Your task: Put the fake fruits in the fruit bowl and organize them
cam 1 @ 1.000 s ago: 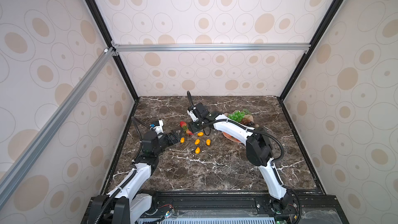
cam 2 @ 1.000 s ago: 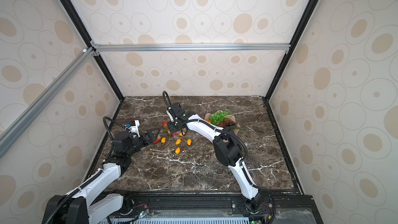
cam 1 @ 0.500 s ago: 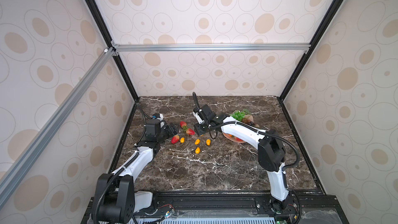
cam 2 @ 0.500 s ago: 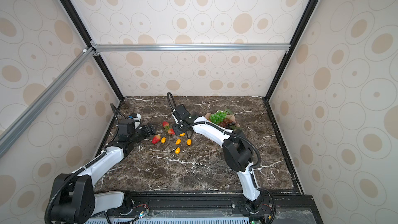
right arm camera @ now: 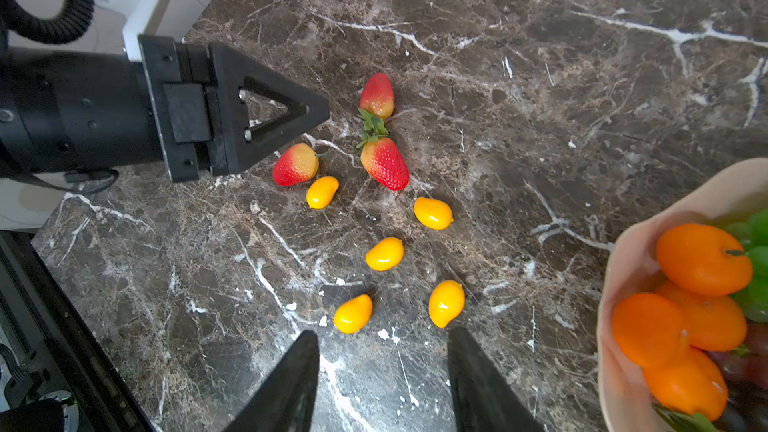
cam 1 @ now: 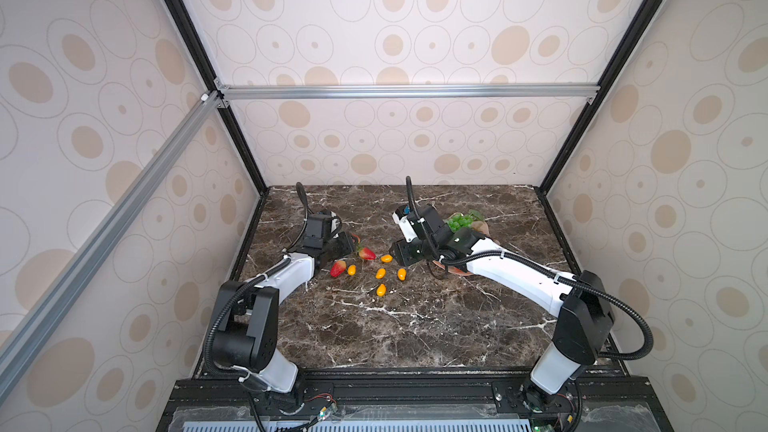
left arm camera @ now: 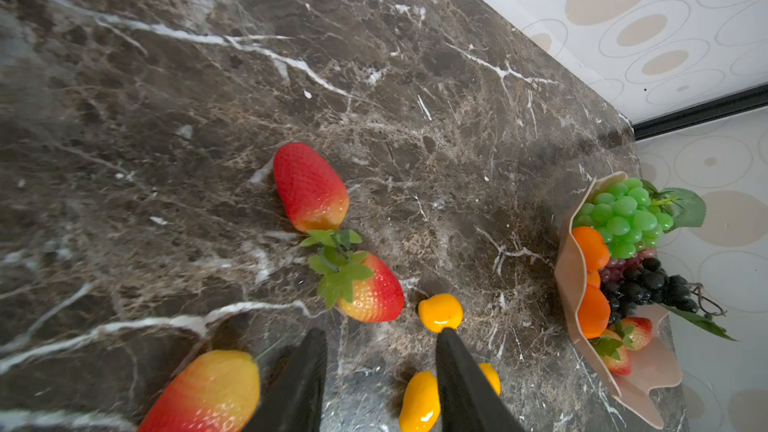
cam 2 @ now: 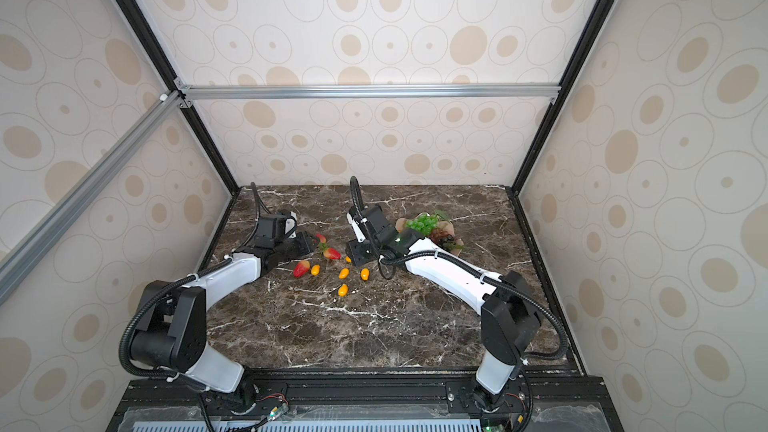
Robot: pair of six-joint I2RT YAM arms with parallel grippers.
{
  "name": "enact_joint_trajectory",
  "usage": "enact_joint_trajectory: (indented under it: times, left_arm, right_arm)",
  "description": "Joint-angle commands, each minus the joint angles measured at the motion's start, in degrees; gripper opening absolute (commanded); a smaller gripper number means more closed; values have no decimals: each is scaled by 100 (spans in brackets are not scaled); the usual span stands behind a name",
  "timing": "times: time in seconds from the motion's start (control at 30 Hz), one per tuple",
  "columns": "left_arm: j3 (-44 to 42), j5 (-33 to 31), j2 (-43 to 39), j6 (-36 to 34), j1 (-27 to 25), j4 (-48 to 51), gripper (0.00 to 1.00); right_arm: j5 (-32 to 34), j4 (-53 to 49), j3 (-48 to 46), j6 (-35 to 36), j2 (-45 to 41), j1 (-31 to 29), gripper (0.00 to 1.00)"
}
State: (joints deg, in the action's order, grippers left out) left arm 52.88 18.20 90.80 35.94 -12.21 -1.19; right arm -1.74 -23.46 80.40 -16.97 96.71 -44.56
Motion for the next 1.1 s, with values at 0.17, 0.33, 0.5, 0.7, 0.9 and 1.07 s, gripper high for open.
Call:
enact_joint_trajectory:
  times: [0.17, 0.33, 0.5, 0.7, 0.9, 1.07]
  left_arm:
    - [239, -264, 468, 326, -247, 4, 34]
    - [196, -456, 583, 543, -247, -123, 30]
    - [195, -747, 617, 641, -245, -126, 30]
    - [231, -767, 857, 721, -243, -199, 30]
    - [258, -806, 969, 756, -237, -265, 31]
    - [311, -752, 1095, 800, -236, -355, 32]
  right_arm:
    - [1, 224, -415, -412, -553, 202, 52]
    - [7, 201, -528, -434, -625, 249, 52]
    - [-3, 195, -556, -453, -641, 257, 52]
    - [-254, 329, -688, -348, -791, 259, 52]
    - [-310, 608, -930, -307, -1006, 258, 53]
    - [-344, 558, -921, -305, -982, 254, 53]
